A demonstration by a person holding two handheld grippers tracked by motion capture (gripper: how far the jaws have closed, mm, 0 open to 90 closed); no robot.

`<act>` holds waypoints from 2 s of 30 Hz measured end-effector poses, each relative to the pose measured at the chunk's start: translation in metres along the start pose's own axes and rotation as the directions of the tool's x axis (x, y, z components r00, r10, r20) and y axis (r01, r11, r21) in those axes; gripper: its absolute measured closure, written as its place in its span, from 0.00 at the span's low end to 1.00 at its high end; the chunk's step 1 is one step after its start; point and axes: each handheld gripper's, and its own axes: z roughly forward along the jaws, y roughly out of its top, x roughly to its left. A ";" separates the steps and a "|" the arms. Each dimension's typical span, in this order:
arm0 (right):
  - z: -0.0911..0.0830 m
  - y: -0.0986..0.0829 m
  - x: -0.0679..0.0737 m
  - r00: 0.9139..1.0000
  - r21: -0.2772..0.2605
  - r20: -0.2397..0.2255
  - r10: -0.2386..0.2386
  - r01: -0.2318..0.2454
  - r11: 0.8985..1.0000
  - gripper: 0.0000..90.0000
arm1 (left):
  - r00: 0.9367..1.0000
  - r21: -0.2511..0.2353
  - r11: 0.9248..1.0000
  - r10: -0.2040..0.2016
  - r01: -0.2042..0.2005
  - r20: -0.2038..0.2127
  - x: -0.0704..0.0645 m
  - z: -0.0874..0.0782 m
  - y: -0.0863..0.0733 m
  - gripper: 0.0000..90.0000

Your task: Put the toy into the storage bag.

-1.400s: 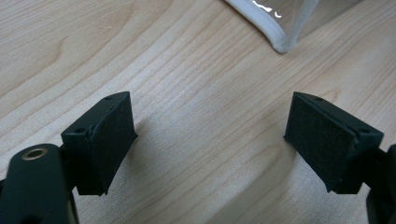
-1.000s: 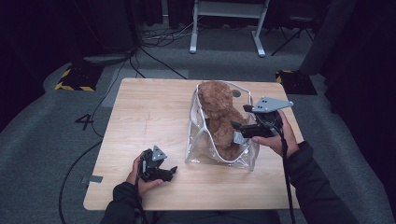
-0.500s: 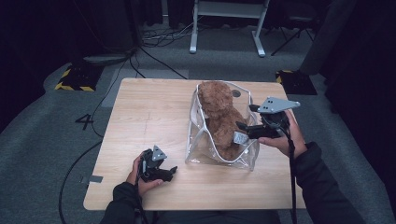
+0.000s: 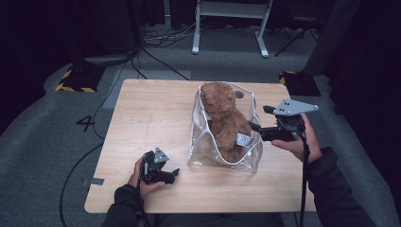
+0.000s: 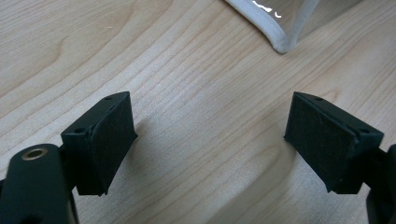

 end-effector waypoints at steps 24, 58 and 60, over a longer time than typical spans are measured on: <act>-0.022 -0.021 -0.018 0.999 0.000 0.050 -0.004 0.004 1.000 0.28 | 1.000 0.000 1.000 0.000 0.000 0.000 0.000 0.000 0.000 0.18; -0.014 -0.062 -0.025 0.998 0.065 0.063 0.022 -0.026 0.998 0.28 | 1.000 0.000 1.000 0.001 -0.001 0.000 0.000 0.000 0.000 0.18; -0.014 -0.064 -0.026 0.998 0.068 0.064 0.023 -0.027 0.997 0.28 | 1.000 0.000 1.000 0.000 0.000 0.001 0.000 0.000 0.000 0.18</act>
